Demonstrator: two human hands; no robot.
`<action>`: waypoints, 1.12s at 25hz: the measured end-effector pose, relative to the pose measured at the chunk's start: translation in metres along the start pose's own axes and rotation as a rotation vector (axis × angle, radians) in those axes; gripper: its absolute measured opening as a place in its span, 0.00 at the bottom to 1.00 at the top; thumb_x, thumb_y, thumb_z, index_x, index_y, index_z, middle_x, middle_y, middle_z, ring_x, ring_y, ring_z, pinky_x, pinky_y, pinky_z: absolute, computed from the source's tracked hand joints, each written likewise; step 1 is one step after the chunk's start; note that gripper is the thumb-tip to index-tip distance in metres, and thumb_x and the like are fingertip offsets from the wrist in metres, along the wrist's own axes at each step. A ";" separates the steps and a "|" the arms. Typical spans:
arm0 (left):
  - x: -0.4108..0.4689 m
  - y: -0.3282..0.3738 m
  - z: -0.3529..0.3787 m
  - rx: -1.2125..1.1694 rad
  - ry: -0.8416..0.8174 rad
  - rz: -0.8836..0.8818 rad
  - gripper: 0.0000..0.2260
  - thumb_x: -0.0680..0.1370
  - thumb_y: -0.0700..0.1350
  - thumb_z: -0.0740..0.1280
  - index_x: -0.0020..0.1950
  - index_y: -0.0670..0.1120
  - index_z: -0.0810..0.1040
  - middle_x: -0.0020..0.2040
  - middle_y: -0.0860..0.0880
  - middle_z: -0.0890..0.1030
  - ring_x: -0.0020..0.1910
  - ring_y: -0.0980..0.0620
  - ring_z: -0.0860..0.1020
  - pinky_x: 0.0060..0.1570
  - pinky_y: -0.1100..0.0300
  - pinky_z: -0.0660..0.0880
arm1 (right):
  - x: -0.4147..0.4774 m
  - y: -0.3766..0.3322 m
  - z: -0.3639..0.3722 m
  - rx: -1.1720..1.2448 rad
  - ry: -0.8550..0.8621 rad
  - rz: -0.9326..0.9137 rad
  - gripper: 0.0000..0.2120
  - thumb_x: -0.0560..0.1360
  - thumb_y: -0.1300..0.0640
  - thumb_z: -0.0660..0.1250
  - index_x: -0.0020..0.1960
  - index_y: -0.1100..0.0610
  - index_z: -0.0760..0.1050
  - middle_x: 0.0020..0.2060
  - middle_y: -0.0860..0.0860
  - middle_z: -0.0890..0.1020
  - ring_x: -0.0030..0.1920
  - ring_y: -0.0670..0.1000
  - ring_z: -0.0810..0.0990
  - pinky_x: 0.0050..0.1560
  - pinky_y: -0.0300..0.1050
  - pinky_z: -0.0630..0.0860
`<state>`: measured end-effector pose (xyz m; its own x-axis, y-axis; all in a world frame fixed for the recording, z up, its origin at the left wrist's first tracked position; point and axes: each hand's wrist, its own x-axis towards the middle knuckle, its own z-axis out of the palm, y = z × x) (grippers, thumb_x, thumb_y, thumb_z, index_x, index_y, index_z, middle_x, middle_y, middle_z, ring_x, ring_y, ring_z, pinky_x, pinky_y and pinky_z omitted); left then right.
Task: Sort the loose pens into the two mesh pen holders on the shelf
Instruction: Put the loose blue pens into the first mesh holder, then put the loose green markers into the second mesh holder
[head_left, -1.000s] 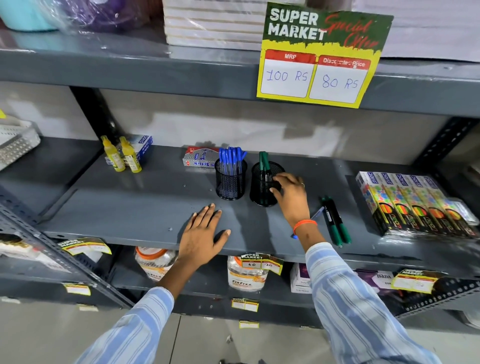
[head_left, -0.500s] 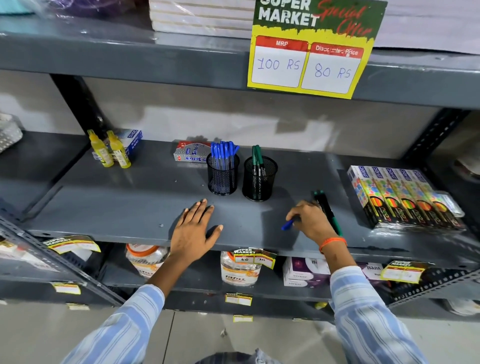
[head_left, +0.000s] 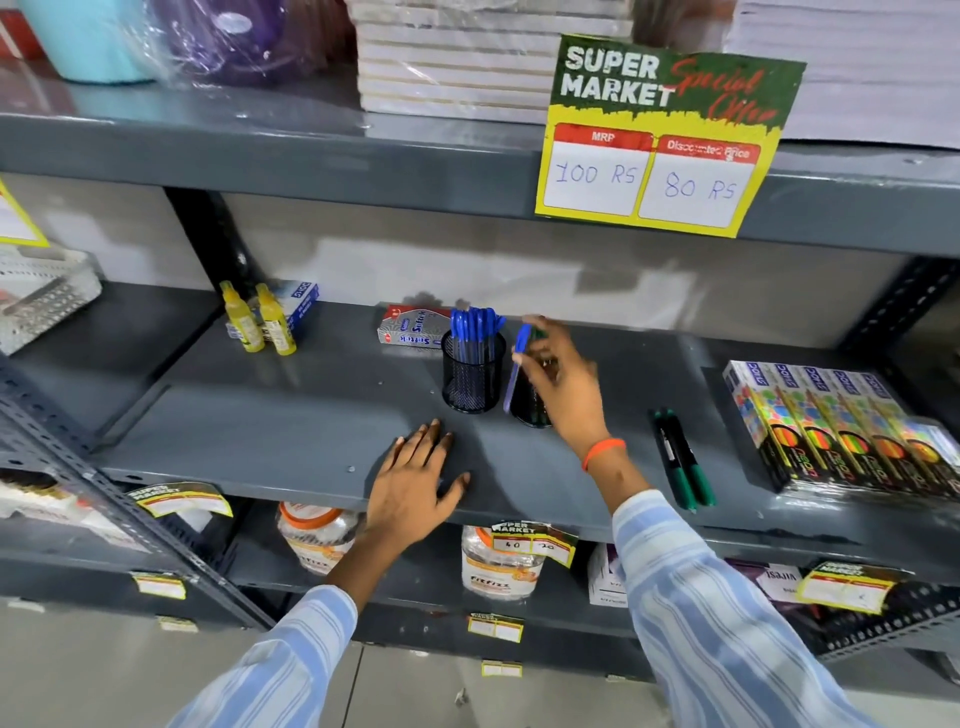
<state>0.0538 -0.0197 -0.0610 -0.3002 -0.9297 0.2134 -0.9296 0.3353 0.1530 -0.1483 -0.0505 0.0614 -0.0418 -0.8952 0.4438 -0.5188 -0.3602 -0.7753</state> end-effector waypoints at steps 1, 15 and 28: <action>0.000 0.000 0.000 -0.005 -0.008 -0.005 0.29 0.78 0.61 0.53 0.74 0.46 0.60 0.76 0.44 0.60 0.74 0.47 0.58 0.74 0.50 0.53 | 0.010 -0.007 0.004 0.035 0.053 0.005 0.18 0.75 0.60 0.67 0.63 0.50 0.70 0.41 0.46 0.80 0.38 0.39 0.78 0.47 0.20 0.69; 0.001 -0.002 0.005 -0.038 0.016 -0.018 0.31 0.77 0.64 0.49 0.73 0.47 0.60 0.75 0.44 0.62 0.74 0.47 0.60 0.73 0.49 0.53 | 0.059 0.007 0.053 -0.285 -0.063 0.065 0.23 0.75 0.67 0.65 0.68 0.59 0.68 0.54 0.65 0.80 0.55 0.63 0.78 0.60 0.55 0.74; -0.001 -0.001 0.005 -0.029 0.041 0.001 0.31 0.76 0.63 0.48 0.73 0.46 0.62 0.75 0.45 0.62 0.74 0.47 0.58 0.73 0.50 0.52 | -0.064 0.077 -0.042 -0.697 0.064 0.373 0.17 0.75 0.60 0.66 0.61 0.65 0.72 0.59 0.66 0.76 0.59 0.66 0.71 0.63 0.56 0.66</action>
<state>0.0537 -0.0202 -0.0657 -0.2914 -0.9225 0.2531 -0.9225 0.3410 0.1810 -0.2214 -0.0104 -0.0080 -0.3560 -0.9001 0.2513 -0.8751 0.2267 -0.4276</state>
